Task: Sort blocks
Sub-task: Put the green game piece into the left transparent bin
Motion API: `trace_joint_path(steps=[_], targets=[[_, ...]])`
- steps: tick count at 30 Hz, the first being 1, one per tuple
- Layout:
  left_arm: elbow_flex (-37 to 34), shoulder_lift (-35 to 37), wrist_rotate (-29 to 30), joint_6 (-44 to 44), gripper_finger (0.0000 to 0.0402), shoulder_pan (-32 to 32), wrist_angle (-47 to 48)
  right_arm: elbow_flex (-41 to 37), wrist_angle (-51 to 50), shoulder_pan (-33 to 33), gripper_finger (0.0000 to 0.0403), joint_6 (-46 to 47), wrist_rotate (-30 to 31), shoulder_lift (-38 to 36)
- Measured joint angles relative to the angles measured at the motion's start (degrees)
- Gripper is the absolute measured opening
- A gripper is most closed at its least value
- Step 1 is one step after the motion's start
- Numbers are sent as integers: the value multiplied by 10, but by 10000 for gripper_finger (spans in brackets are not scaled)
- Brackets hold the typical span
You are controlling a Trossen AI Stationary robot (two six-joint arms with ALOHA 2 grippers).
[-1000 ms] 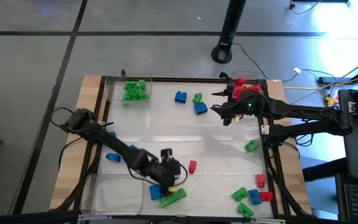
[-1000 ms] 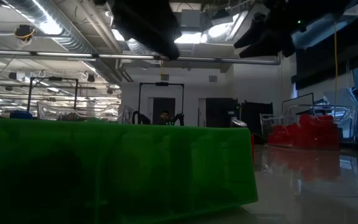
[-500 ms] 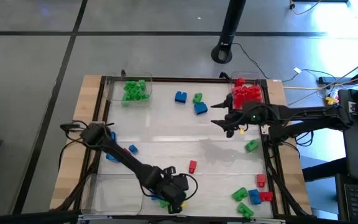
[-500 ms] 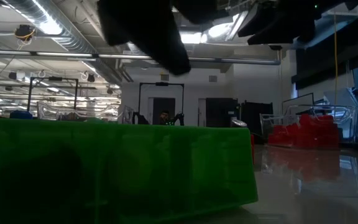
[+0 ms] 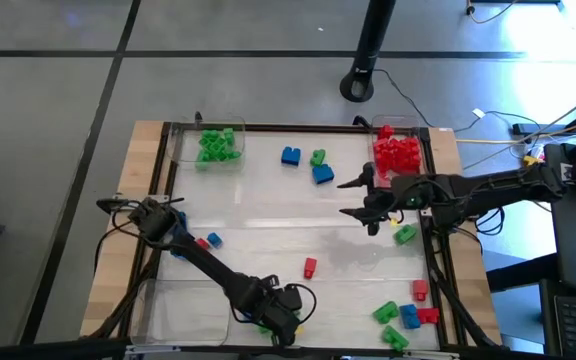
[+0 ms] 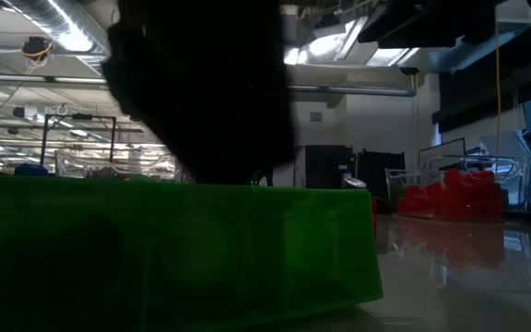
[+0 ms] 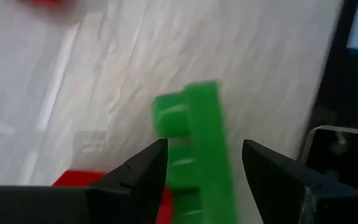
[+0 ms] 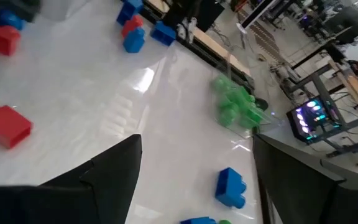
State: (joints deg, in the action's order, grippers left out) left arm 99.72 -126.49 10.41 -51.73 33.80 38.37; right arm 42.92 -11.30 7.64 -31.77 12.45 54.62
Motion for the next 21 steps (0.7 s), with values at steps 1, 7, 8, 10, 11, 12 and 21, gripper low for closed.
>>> trace_joint_path(steps=[1,7,8,10,11,12,21], targets=[[0,-4,0,-3,198,0,4,0,-2,4,309,1,0,1],[0,-29,2,-10,198,-4,-4,0,5,18,309,7,6,17],[0,-35,2,-10,198,-6,-1,0,4,18,309,7,7,20],[1,-40,1,-10,198,-8,-1,0,5,18,309,8,7,26],[2,-43,0,-6,198,-9,-1,0,6,18,309,13,9,29],[2,-44,0,-6,197,-10,-2,0,5,18,309,15,9,31],[2,-46,-6,25,158,-15,-1,0,4,18,309,16,21,36]])
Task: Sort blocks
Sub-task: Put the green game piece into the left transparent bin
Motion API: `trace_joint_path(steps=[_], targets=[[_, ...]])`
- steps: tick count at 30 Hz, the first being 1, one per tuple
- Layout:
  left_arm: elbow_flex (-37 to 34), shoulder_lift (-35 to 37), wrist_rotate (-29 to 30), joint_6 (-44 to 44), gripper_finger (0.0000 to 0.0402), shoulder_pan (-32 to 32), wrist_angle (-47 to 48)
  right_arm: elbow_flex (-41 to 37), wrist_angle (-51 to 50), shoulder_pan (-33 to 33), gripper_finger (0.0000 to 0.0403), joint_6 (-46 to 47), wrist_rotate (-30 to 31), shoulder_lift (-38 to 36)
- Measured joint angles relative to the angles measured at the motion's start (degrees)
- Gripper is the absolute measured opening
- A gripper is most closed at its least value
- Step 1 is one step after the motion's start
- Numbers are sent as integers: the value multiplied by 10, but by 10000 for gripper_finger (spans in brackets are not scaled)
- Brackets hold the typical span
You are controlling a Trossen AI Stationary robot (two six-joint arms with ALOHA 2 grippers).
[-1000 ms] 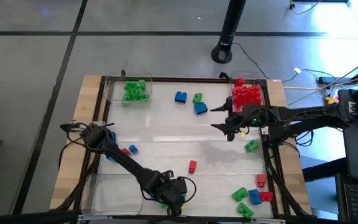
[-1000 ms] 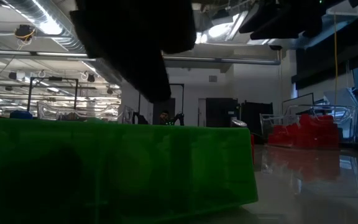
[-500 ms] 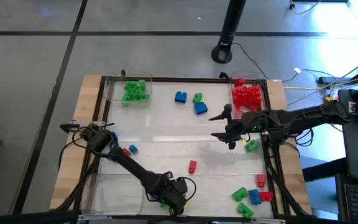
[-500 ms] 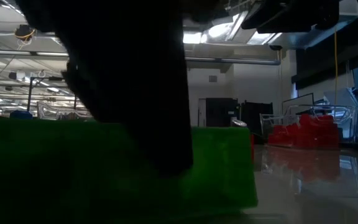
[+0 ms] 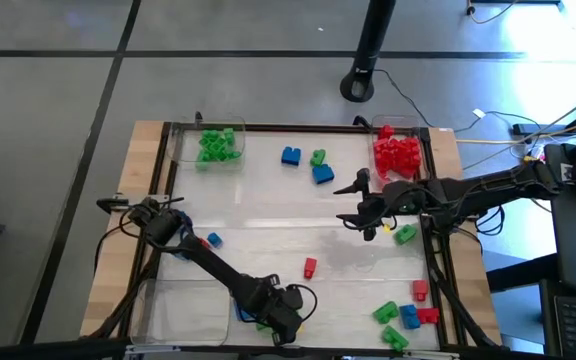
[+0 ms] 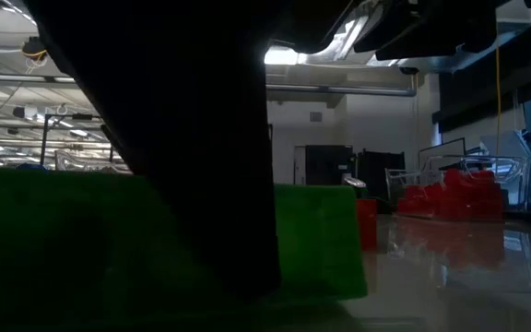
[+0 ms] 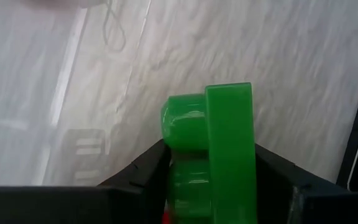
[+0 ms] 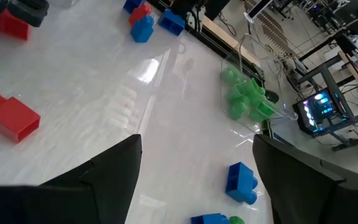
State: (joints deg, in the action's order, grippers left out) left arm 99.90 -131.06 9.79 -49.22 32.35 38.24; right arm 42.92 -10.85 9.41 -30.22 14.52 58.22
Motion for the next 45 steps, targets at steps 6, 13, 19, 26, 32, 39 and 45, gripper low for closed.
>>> trace_joint_path(steps=[6,13,19,26,32,39,45], targets=[[3,7,0,1,165,-1,1,0,0,0,309,0,0,0],[1,46,26,18,162,-3,7,0,-4,0,309,0,0,0],[2,88,77,50,164,-5,48,0,-13,0,309,0,0,0],[2,175,181,107,162,-21,116,0,-13,0,309,0,0,0],[-3,267,313,127,165,-47,215,0,-13,0,309,0,0,0],[-50,374,402,103,167,-117,336,0,-12,0,309,6,4,5],[-125,471,411,144,167,-236,347,0,-10,0,309,12,76,22]])
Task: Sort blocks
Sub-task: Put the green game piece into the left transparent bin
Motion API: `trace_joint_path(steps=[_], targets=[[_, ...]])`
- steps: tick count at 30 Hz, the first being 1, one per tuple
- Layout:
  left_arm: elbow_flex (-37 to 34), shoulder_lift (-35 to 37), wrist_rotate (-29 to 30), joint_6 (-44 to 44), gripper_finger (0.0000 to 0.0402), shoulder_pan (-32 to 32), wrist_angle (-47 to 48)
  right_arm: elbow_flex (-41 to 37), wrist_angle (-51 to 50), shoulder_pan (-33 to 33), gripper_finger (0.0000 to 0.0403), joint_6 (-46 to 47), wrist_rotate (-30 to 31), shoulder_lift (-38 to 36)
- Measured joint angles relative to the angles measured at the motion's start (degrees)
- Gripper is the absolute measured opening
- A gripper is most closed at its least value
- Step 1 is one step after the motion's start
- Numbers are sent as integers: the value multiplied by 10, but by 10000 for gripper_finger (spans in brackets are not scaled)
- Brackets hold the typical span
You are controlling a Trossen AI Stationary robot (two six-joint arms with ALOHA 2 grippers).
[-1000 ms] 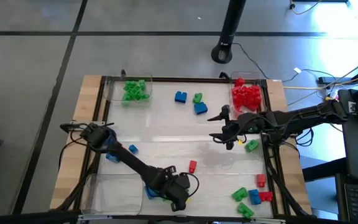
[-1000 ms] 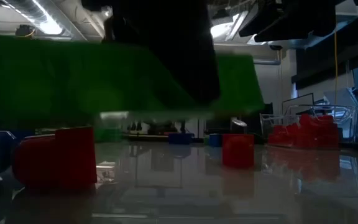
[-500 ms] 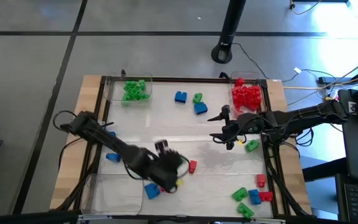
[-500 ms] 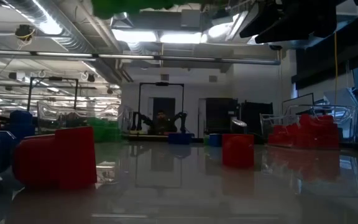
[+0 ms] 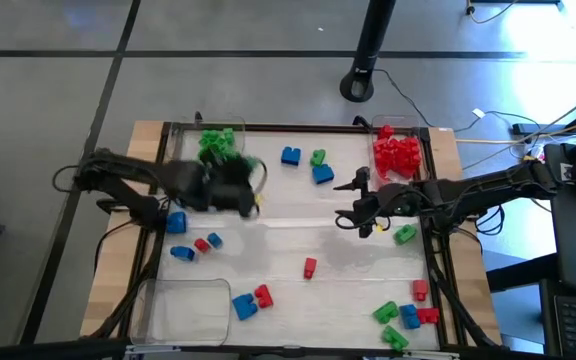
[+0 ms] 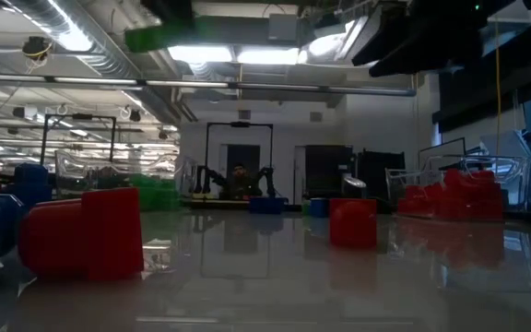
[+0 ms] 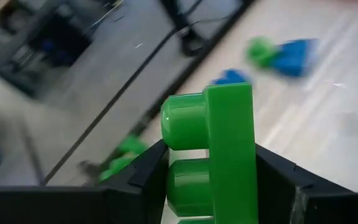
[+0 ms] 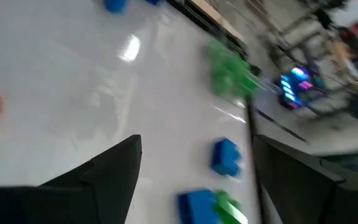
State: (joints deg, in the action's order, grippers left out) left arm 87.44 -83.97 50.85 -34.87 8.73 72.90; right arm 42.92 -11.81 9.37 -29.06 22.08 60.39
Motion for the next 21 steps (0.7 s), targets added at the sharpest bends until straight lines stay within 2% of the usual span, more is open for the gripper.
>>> trace_joint_path(steps=[5,8,16,21], targets=[[-70,72,-1,67,168,-139,-26,0,12,-1,309,-45,106,10],[-114,102,-14,125,168,-217,-70,0,14,-10,309,-76,145,11],[-207,114,-142,271,168,-377,-219,0,12,-87,309,-105,129,11],[-248,99,-152,330,168,-442,-289,0,14,-138,309,-136,128,11]])
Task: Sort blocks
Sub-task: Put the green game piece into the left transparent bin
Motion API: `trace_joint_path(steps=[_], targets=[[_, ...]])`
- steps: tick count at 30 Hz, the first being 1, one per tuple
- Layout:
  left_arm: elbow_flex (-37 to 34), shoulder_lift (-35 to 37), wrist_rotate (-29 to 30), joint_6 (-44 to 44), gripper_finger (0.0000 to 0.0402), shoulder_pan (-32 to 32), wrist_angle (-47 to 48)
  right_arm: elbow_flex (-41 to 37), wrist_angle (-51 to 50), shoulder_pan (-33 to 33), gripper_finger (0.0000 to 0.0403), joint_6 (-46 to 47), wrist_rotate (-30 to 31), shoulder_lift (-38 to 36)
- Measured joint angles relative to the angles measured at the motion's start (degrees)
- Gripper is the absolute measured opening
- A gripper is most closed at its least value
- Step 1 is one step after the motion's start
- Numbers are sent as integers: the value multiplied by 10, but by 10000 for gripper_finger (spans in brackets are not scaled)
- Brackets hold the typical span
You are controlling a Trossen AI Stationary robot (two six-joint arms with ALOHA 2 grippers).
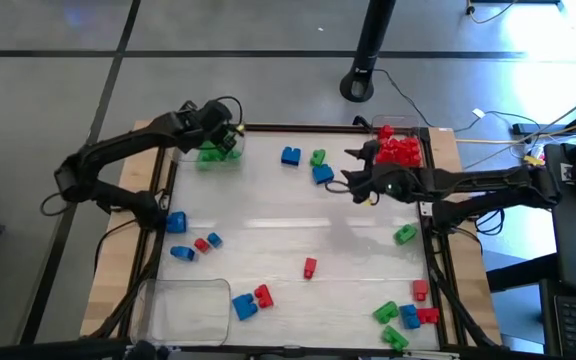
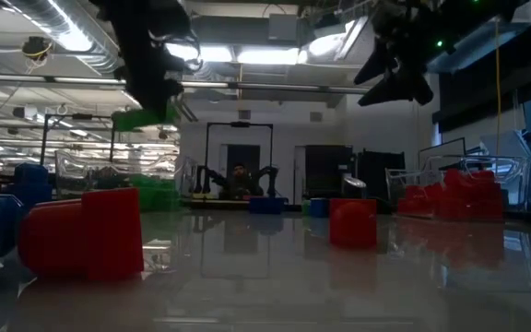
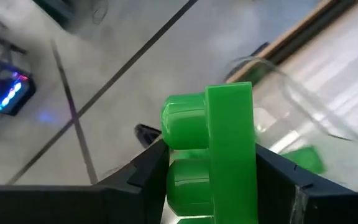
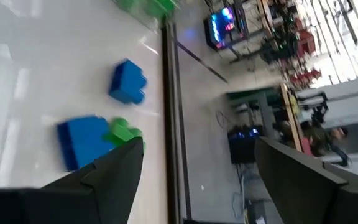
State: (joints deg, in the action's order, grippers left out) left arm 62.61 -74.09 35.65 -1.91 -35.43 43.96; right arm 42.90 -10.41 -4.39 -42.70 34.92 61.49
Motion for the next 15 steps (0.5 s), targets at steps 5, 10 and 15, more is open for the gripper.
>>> trace_joint_path(steps=[5,10,15], targets=[[-22,-15,-17,37,169,-52,-52,0,5,-51,309,-8,-47,5],[-23,-25,-56,44,169,-86,-44,0,35,-88,309,-8,-112,32],[-23,-25,-60,42,170,-104,-35,0,60,-96,309,-8,-135,71]])
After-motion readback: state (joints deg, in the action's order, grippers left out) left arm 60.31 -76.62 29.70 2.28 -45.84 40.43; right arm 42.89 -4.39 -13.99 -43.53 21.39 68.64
